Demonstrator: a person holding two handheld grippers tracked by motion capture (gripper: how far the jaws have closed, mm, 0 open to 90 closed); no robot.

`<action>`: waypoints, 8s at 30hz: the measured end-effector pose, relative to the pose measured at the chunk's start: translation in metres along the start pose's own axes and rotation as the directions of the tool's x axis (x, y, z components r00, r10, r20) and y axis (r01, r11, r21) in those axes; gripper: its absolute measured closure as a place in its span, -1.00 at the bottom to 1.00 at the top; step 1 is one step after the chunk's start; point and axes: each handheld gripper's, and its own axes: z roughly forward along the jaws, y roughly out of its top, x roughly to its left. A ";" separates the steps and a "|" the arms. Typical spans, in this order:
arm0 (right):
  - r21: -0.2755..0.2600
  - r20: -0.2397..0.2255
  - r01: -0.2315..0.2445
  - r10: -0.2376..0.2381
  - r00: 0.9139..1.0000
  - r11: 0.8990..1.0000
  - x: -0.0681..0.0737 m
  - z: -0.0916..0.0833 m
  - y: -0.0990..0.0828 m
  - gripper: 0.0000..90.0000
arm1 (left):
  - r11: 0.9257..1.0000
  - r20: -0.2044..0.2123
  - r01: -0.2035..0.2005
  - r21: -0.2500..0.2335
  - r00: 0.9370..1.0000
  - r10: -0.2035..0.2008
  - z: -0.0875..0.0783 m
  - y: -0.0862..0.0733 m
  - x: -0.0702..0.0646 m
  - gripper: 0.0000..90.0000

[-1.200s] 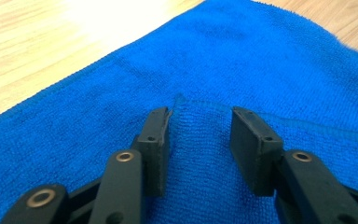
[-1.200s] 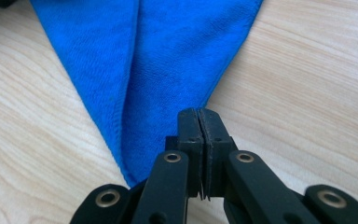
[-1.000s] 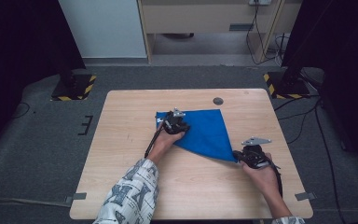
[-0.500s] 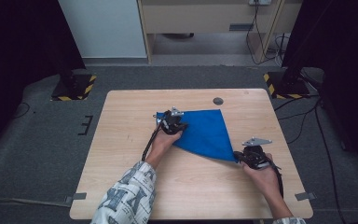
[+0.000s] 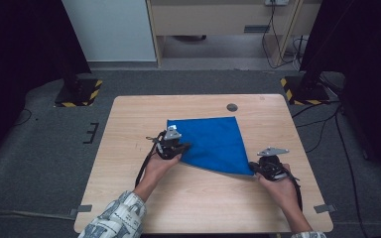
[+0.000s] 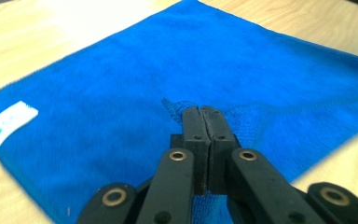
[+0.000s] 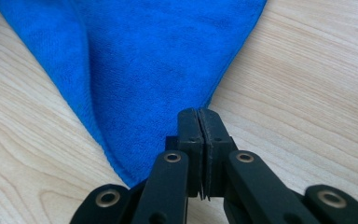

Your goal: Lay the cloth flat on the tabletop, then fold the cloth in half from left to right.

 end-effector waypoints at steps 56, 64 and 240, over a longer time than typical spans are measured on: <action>-0.052 -0.035 0.071 -0.073 0.997 0.996 0.033 -0.010 -0.003 -0.23 | 0.996 -0.073 0.039 -0.081 0.996 -0.045 -0.098 -0.077 -0.019 -0.21; -0.082 -0.064 0.091 -0.096 0.993 0.992 0.041 0.000 0.004 -0.53 | 0.999 -0.048 0.018 -0.040 0.999 -0.020 -0.086 -0.065 -0.015 -0.42; -0.109 -0.408 0.332 -0.347 0.844 0.937 0.264 0.099 0.049 0.97 | 0.989 -0.228 0.114 0.095 0.970 -0.090 0.018 -0.016 0.139 -0.01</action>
